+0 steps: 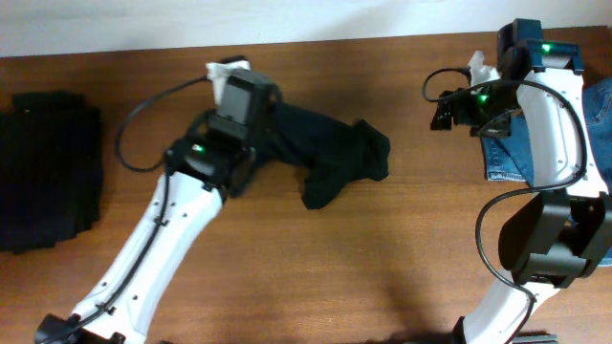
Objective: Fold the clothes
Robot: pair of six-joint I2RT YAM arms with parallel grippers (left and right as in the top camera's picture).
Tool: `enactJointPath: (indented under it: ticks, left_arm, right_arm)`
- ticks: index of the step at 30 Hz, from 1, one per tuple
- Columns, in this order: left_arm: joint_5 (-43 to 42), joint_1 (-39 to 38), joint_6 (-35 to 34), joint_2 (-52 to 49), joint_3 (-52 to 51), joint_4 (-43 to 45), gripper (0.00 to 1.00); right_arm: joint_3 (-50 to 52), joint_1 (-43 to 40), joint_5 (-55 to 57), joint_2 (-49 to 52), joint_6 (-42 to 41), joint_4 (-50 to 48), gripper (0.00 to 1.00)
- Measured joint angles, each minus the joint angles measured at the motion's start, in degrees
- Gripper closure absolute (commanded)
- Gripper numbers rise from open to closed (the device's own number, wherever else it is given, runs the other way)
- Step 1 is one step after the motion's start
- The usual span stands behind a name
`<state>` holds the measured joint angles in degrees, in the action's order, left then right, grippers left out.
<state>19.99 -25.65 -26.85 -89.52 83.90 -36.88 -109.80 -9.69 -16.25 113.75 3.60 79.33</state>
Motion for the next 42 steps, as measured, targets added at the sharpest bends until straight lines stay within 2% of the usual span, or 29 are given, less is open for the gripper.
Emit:
enactJointPath:
  ticks: [7,11,21,26,35,42]
  left_arm:
    - [0.02,4.35,1.81,0.0,0.0,0.04,1.0]
    - [0.02,5.9,2.25,0.0,0.0,0.04,0.99]
    - [0.02,6.19,2.45,0.0,0.0,0.07,0.99]
    - [0.02,6.19,2.45,0.0,0.0,0.07,0.99]
    - [0.02,6.19,2.45,0.0,0.0,0.09,0.98]
    - [0.02,6.19,2.45,0.0,0.0,0.26,0.98]
  right_arm:
    - [0.0,3.08,-4.55,0.0,4.15,3.43,0.12]
    - [0.0,7.82,-6.54,0.0,6.91,5.07,0.12]
    - [0.0,23.02,-8.07,0.0,7.85,0.04,0.3]
    - [0.02,30.03,-3.63,0.0,0.74,-6.86,0.48]
    - [1.31,43.54,16.65,0.0,-15.93,-17.97,0.49]
    - [9.92,48.98,29.18,0.0,-23.19,-28.59,0.55]
